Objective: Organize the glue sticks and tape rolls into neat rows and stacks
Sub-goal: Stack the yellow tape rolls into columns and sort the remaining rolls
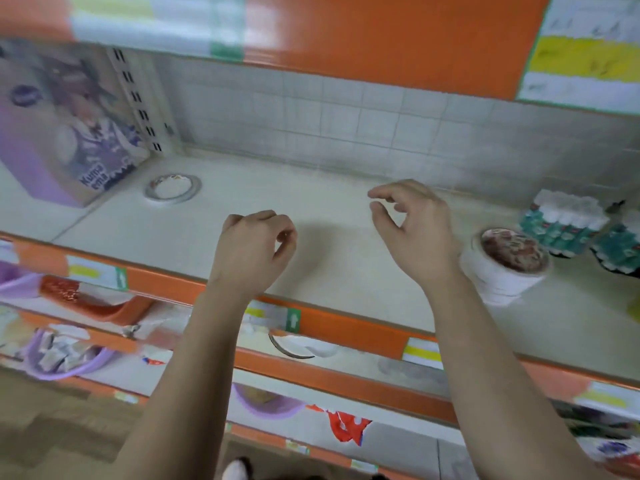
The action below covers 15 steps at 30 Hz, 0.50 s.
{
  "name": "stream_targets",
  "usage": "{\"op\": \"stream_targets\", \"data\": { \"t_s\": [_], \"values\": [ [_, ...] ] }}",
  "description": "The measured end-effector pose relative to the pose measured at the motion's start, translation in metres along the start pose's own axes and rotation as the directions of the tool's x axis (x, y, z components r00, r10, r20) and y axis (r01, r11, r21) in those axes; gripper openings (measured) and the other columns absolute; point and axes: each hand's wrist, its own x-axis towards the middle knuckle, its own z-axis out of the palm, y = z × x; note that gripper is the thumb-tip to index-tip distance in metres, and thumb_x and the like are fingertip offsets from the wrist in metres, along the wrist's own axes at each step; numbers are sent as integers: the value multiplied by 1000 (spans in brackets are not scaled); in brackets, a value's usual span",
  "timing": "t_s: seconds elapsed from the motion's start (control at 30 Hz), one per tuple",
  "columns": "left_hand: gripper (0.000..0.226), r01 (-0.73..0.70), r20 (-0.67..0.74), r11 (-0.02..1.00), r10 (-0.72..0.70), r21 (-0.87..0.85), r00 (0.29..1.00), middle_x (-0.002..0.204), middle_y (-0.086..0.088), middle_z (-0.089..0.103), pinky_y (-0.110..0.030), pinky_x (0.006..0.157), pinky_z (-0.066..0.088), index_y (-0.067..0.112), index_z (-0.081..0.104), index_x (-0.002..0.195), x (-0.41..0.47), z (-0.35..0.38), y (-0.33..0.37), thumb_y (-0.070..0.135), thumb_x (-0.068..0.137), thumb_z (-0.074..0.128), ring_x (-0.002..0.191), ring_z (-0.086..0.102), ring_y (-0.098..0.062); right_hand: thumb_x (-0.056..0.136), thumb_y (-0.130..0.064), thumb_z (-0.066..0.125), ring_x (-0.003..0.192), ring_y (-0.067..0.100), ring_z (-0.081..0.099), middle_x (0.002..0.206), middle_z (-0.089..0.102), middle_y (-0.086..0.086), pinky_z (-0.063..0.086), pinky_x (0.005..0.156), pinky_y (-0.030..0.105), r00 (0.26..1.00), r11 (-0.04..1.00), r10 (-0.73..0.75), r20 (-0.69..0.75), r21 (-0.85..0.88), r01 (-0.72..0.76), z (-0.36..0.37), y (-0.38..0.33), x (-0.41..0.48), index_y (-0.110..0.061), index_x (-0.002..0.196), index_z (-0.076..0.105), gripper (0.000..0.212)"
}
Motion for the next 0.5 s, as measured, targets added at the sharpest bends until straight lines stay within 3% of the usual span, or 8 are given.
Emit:
{"op": "stream_targets", "data": {
  "t_s": [0.2,0.33,0.4,0.5],
  "values": [
    [25,94,6,995,-95,34,995,70,7,60,-33,71,40,19,65,75,-16,-33,-99,29,81,43,59,58,-20,87,-15,63,95,17,63,98,68,-2,53,85,37,990,996,9,141,81,-20,109,-54,23,-14,99,73,16],
    [25,138,3,989,-138,51,990,69,6,59,-32,68,40,18,66,75,-21,-53,-159,28,82,44,56,55,-21,90,-18,62,96,18,61,101,68,-2,49,84,29,970,997,13,243,72,-32,174,-90,39,-15,102,72,16],
    [25,150,7,987,-151,60,989,72,5,62,-35,69,44,17,67,78,-22,-62,-182,28,82,45,61,58,-22,91,-18,62,95,17,60,101,68,-2,44,82,24,956,998,17,292,50,-33,202,-104,46,-15,103,72,16],
    [24,175,9,980,-176,96,984,77,1,66,-39,73,45,15,68,80,-20,-72,-212,26,84,48,69,61,-26,90,-17,62,95,21,61,99,68,1,46,83,29,934,999,30,356,29,-43,238,-118,54,-14,103,72,17]
  ]
}}
